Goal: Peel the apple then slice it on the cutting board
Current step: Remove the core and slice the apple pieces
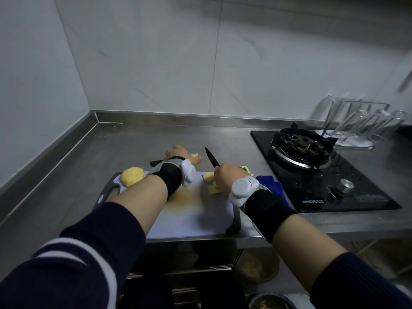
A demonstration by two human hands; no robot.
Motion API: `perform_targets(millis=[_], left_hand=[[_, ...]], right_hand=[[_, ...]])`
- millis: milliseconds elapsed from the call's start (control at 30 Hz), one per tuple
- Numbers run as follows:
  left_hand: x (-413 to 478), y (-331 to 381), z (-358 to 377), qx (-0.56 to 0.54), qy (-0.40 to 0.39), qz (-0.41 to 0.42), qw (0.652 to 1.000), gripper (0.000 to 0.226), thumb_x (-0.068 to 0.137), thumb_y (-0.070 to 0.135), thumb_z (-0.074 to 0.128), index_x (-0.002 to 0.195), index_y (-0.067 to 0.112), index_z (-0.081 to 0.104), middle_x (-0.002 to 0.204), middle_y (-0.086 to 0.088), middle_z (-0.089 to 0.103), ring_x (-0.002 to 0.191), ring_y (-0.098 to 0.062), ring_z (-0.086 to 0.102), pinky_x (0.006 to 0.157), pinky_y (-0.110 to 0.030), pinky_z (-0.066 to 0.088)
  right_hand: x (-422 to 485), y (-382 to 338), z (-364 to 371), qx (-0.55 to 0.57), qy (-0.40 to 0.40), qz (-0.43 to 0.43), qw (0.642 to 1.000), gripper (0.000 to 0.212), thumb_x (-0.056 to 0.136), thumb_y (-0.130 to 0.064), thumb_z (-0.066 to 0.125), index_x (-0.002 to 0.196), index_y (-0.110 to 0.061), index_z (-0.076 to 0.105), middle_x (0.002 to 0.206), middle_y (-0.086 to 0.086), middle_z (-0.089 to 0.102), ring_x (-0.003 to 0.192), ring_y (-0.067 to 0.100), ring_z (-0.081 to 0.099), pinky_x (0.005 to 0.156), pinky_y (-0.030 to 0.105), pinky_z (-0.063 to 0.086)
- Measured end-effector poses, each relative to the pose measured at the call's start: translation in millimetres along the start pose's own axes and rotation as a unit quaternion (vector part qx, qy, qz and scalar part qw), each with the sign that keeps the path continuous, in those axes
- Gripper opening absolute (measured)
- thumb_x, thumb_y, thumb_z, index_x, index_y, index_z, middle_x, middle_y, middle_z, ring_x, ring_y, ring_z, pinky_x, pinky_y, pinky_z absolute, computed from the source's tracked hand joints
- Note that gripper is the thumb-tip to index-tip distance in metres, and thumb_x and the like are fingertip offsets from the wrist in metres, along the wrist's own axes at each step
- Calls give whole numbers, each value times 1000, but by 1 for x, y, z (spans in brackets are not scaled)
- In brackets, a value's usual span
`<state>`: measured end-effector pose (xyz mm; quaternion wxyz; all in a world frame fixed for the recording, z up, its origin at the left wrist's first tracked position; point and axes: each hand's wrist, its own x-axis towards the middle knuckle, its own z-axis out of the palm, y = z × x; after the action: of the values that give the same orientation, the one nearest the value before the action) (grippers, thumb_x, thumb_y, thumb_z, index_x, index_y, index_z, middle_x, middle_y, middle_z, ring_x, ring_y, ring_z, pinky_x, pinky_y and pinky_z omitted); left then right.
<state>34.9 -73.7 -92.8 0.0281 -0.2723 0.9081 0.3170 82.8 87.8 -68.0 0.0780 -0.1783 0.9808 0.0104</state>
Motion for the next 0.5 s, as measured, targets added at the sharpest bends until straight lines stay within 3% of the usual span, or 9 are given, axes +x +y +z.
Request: perform_targets(millis=[267,400,500], left_hand=[[4,-10,5,-22,-9,29,999,88,62,55,72,127,6,38,122,-18,53,105,-35,55,88,-39,50],[-2,-23,-7,-86,-13,127,988,92,58,46,84,133,11,43,133,-12,48,116,-28,51,94,-32,43],[-20,-43,-26,-154,-92,210,961,92,62,31,90,137,10,41,130,-8,51,114,-18,50,97,-27,39]], right_hand=[[-5,1,3,-2,19,-21,1000,21,94,-17,47,108,-11,62,114,11,64,100,31,62,71,32,38],[-6,3,7,30,20,0,999,11,95,-16,44,93,-17,54,110,10,64,89,29,58,69,32,37],[-13,5,14,87,55,-1,995,18,100,-21,35,87,-16,46,99,14,60,88,32,57,69,35,38]])
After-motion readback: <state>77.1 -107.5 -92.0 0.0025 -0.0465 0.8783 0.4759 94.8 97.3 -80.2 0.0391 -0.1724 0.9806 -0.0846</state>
